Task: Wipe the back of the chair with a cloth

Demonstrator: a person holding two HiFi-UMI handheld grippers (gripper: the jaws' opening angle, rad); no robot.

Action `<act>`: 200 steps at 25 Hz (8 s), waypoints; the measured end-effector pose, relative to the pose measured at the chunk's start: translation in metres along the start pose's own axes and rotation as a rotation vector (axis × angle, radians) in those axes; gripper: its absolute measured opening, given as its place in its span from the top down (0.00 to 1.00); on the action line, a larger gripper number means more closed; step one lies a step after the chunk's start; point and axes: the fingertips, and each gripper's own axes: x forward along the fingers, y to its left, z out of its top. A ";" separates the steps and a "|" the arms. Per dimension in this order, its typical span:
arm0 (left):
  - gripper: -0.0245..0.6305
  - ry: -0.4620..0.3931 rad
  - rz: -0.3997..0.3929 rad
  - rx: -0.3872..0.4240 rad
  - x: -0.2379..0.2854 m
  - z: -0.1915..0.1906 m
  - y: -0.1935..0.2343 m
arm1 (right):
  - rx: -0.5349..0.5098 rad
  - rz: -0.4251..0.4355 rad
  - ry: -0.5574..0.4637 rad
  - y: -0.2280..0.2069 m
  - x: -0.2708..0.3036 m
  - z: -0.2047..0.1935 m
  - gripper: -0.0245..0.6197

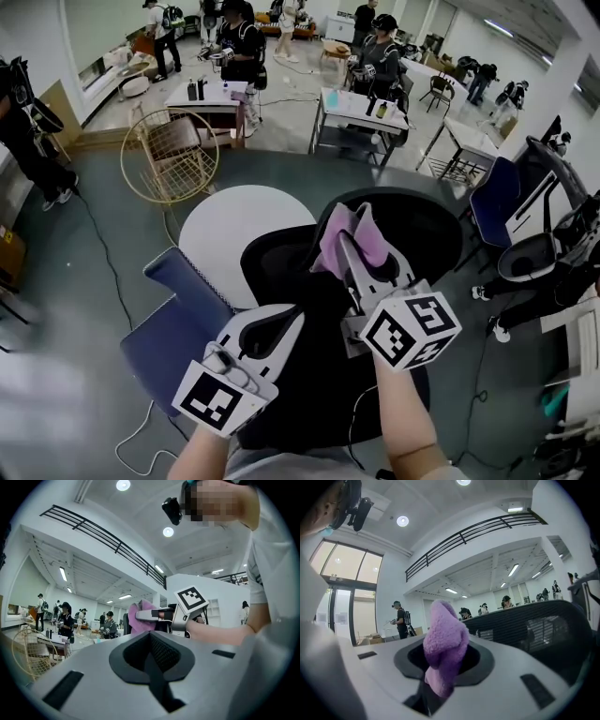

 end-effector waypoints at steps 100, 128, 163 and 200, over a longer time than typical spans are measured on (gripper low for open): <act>0.95 0.062 -0.010 0.000 -0.001 -0.023 -0.022 | -0.025 -0.316 0.111 -0.110 -0.037 -0.074 0.80; 0.95 0.054 0.044 -0.004 -0.038 -0.025 -0.005 | -0.004 -0.110 0.136 0.002 -0.001 -0.098 0.80; 0.94 0.071 0.108 -0.019 -0.066 -0.028 0.041 | -0.011 -0.016 0.254 0.052 0.063 -0.154 0.80; 0.95 0.108 0.076 -0.038 -0.026 -0.073 0.025 | -0.062 -0.217 0.235 -0.050 0.048 -0.183 0.80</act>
